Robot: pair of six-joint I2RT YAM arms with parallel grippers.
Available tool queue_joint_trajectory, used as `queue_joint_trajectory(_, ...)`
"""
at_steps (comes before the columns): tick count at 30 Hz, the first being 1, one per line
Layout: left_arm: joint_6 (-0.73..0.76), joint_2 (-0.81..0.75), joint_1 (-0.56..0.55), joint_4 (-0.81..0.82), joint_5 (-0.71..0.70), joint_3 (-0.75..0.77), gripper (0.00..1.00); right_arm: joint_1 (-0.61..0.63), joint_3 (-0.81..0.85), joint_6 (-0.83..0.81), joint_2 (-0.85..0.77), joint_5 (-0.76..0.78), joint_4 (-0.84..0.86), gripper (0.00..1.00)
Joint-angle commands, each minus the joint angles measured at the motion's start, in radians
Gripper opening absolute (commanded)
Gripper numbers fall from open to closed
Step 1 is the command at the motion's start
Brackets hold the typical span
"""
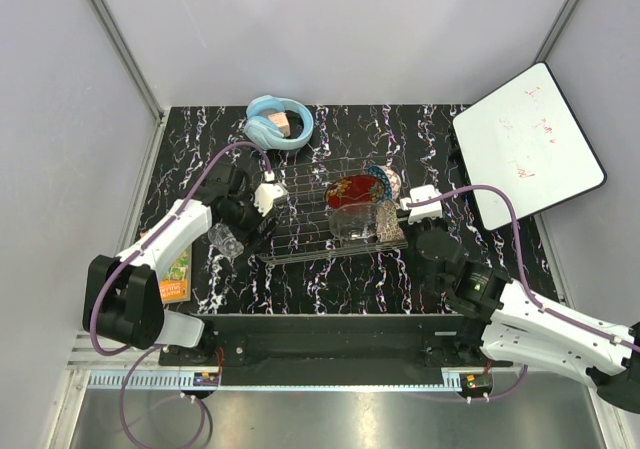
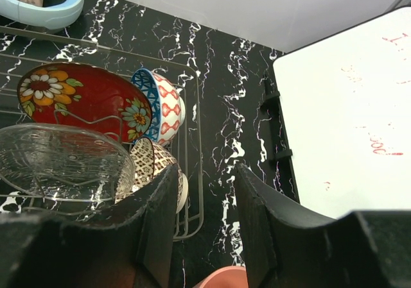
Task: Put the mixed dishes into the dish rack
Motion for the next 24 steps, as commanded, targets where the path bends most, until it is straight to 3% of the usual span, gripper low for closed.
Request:
queue_joint_trajectory(1, 0.122, 0.016, -0.01, -0.055, -0.027, -0.045, 0.8, 0.009, 0.011, 0.041, -0.001, 0.041, -0.02, 0.48)
queue_joint_trajectory(14, 0.148, -0.004, -0.011, -0.07, -0.047, -0.061, 0.75, 0.008, 0.029, 0.051, 0.016, 0.065, -0.057, 0.49)
queue_joint_trajectory(15, 0.145, -0.002, -0.01, -0.07, -0.049, -0.055, 0.76, 0.008, 0.031, 0.054, 0.021, 0.065, -0.058, 0.49)
queue_joint_trajectory(17, 0.119, -0.004, -0.01, -0.073, -0.063, -0.043, 0.95, 0.008, 0.034, 0.061, 0.03, 0.059, -0.066, 0.5)
queue_joint_trajectory(18, 0.108, -0.004, -0.008, -0.072, -0.072, -0.026, 0.99, 0.009, 0.035, 0.064, 0.031, 0.059, -0.069, 0.5)
queue_joint_trajectory(24, 0.019, -0.094, 0.039, -0.096, -0.115, 0.099, 0.99, 0.008, 0.049, 0.066, 0.051, 0.047, -0.069, 0.5)
